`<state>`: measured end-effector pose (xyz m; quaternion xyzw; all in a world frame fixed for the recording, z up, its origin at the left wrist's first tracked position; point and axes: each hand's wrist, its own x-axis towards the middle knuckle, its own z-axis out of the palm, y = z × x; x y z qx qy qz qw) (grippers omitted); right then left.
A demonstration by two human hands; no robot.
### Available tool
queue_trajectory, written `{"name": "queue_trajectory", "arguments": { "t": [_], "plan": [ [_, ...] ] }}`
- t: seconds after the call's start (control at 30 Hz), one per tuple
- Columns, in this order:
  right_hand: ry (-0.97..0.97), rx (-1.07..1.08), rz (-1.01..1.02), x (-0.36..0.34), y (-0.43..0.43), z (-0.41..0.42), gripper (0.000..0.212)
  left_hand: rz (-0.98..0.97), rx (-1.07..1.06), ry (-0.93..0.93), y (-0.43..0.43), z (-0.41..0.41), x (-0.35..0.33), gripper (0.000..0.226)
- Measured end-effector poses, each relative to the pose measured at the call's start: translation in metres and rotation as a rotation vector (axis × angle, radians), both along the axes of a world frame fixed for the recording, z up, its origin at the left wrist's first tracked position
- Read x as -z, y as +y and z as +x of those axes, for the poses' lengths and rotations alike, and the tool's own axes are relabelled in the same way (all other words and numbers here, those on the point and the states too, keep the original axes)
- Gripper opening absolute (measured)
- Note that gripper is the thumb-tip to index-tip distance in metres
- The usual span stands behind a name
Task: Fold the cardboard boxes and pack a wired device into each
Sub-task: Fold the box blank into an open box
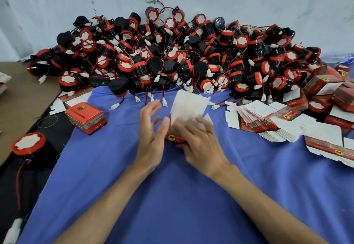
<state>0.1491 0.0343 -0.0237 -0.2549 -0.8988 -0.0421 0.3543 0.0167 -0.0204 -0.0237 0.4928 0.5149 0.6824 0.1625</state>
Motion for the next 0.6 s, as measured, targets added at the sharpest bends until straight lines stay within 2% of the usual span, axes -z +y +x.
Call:
{"name": "queue_trajectory", "arguments": {
  "t": [0.1,0.17,0.23,0.33,0.43,0.5,0.6],
  "plan": [
    [-0.071,-0.027,0.114,-0.0023,-0.0002,-0.0032,0.034,-0.006,-0.025,0.272,0.0029,0.0009,0.0043,0.034],
    [-0.115,-0.045,0.163,-0.0036,-0.0042,-0.0052,0.033,-0.072,-0.046,0.332,0.0040,0.0001,0.0048,0.023],
    [-0.105,-0.049,0.103,-0.0031,-0.0090,-0.0062,0.022,-0.157,-0.075,0.296,0.0053,-0.0023,0.0053,0.019],
    [0.012,0.026,0.030,-0.0057,-0.0089,-0.0071,0.015,-0.275,-0.083,0.213,0.0073,-0.0061,0.0072,0.023],
    [0.025,0.103,0.034,-0.0037,-0.0032,-0.0047,0.015,-0.291,-0.116,0.228,0.0062,-0.0045,0.0081,0.016],
    [0.060,0.140,0.000,-0.0018,-0.0014,-0.0034,0.016,-0.281,-0.143,0.182,0.0055,-0.0026,0.0066,0.009],
    [0.100,0.243,-0.099,-0.0034,-0.0022,-0.0036,0.020,-0.267,-0.140,0.096,0.0066,-0.0048,0.0055,0.011]
  ]
}}
